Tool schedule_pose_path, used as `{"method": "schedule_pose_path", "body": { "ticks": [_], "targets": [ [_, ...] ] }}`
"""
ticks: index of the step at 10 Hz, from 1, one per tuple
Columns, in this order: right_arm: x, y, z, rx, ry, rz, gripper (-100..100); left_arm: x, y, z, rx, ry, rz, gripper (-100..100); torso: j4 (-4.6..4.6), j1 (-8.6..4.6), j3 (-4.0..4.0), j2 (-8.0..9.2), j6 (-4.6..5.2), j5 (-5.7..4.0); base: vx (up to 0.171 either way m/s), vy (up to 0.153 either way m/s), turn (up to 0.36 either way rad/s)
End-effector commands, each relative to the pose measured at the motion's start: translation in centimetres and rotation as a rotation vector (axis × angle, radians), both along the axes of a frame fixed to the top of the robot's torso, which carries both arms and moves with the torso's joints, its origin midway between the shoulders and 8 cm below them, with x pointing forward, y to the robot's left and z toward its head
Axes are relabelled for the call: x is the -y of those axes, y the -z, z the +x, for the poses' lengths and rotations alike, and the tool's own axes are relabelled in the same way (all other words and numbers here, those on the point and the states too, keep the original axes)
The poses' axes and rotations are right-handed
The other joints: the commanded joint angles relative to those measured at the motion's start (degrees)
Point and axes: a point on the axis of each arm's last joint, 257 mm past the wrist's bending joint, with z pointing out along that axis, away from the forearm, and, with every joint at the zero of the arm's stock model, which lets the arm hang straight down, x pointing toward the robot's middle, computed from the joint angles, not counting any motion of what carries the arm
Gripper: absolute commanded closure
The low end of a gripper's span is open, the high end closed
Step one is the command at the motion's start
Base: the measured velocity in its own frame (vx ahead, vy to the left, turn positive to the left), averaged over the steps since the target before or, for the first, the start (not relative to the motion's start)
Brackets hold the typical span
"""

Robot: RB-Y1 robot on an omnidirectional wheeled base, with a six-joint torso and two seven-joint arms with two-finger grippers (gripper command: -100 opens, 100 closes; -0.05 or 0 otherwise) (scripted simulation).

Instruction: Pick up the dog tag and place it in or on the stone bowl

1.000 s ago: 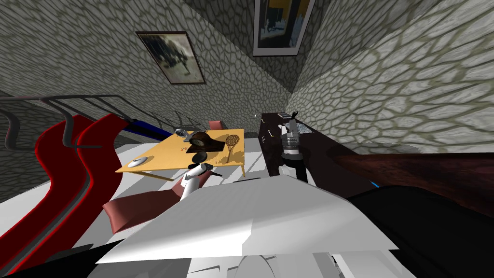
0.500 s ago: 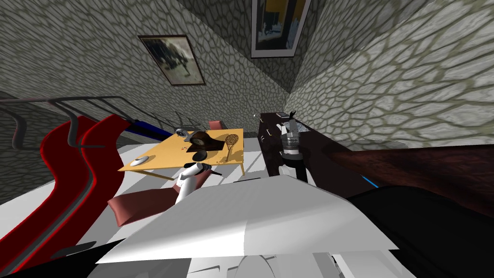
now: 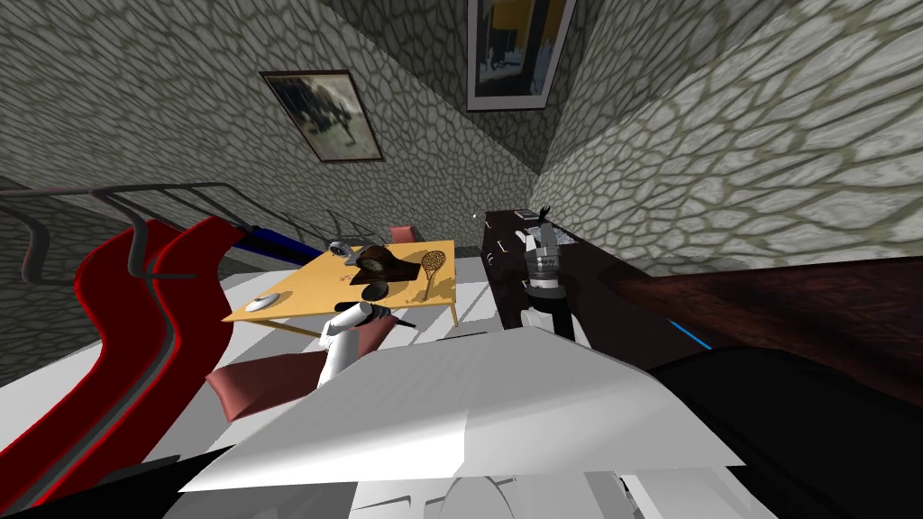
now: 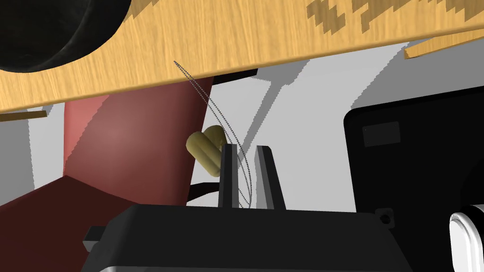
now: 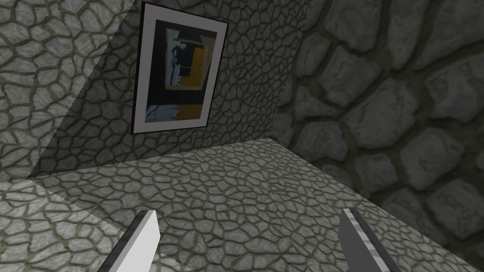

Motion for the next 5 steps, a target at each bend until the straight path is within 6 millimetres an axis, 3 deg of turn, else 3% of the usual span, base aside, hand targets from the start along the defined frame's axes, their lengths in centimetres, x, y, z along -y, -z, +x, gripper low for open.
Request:
{"method": "schedule_pose_path", "body": {
  "ticks": [1,5],
  "targets": [
    [0.0,0.0,0.0,0.0,0.0,0.0,0,-0.4,-0.6,-0.3,-0.011,-0.005,-0.002,100,0.0,0.0,0.0,0.0,0.0,0.0,-0.001,0.051,-0.033],
    [0.0,0.0,0.0,0.0,0.0,0.0,0,-2.0,-2.8,-0.6,-0.031,-0.016,0.015,100,-0.02,0.22,-0.06,-0.11,0.05,0.06,0.014,0.089,-0.045]
  ]
}}
